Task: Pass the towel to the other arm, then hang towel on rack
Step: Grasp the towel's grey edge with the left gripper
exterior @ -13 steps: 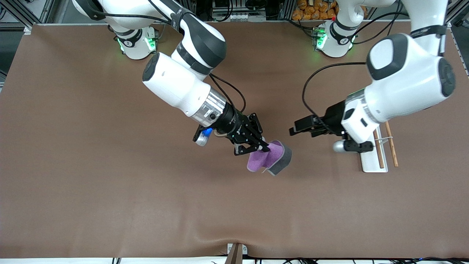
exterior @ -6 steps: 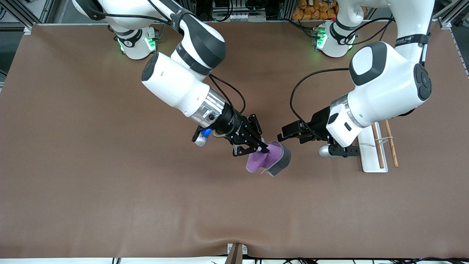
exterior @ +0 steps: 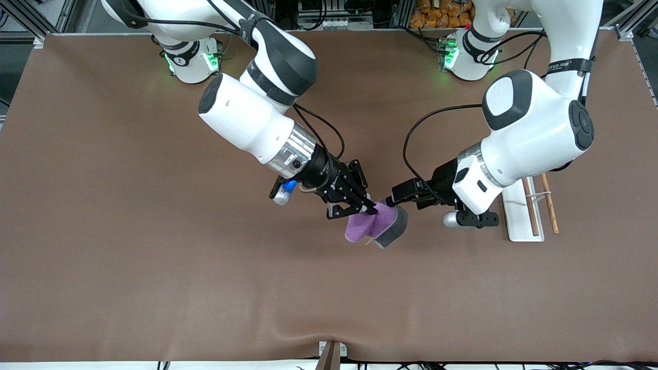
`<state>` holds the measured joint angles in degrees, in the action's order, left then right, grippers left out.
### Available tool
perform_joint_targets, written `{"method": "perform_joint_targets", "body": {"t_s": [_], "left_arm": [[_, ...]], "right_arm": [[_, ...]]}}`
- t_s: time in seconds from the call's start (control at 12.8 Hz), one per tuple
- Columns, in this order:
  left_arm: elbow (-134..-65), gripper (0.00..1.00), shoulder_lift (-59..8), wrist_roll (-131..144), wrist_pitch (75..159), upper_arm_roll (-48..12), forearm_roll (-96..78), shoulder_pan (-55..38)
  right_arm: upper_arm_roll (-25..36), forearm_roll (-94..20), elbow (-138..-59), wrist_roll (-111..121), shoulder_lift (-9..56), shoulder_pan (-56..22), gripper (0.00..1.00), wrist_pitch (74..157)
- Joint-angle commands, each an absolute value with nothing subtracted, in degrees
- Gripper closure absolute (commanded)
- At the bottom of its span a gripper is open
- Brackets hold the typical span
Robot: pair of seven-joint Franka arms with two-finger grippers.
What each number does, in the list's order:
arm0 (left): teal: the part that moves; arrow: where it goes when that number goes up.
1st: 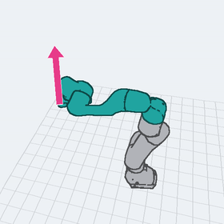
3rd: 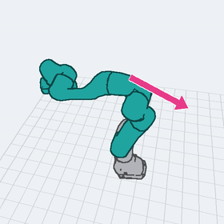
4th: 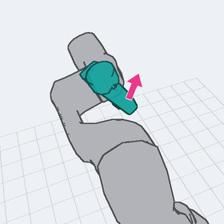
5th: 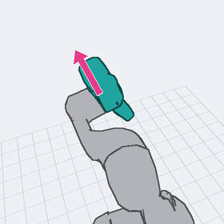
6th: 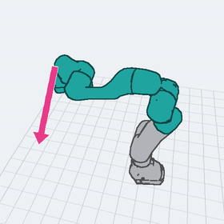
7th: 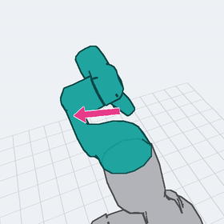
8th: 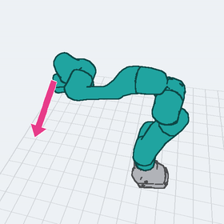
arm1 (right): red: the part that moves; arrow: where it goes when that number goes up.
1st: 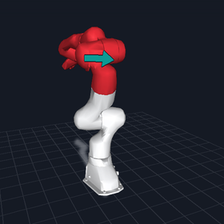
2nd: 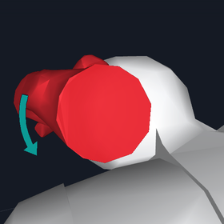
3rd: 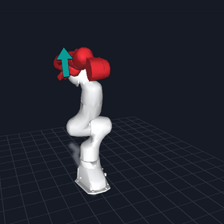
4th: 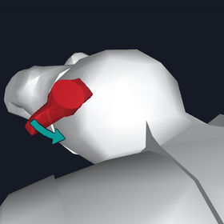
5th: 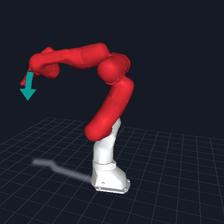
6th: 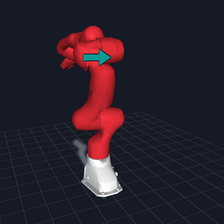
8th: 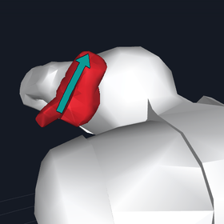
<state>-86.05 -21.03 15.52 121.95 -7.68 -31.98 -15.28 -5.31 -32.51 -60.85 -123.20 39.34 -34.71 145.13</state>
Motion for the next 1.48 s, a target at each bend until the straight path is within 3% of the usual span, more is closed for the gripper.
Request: {"method": "perform_joint_targets", "body": {"t_s": [0.0,0.55,0.78,1.01,1.4], "left_arm": [[-84.2,0.24,-21.62,14.94,122.26,-7.56,-32.7,-15.56],[-84.02,0.65,-21.62,14.85,122.34,-7.56,-32.7,-15.82],[-84.02,0.78,-21.53,14.85,122.26,-7.56,-32.7,-15.91],[-83.94,1.0,-21.27,14.85,122.26,-7.56,-32.52,-15.91],[-84.02,1.0,-19.96,14.33,121.73,-7.47,-28.06,-15.39]], "right_arm": [[-4.48,-32.52,-60.56,-124.37,39.46,-35.51,1.0,145.81],[-4.57,-32.52,-60.56,-124.37,39.46,-35.42,1.0,145.72],[-4.57,-32.52,-60.56,-124.28,39.38,-35.33,1.0,145.72],[-4.57,-32.52,-60.56,-124.28,39.2,-35.16,1.0,145.72],[-4.57,-32.52,-60.56,-124.28,39.2,-35.16,1.0,145.72]]}}
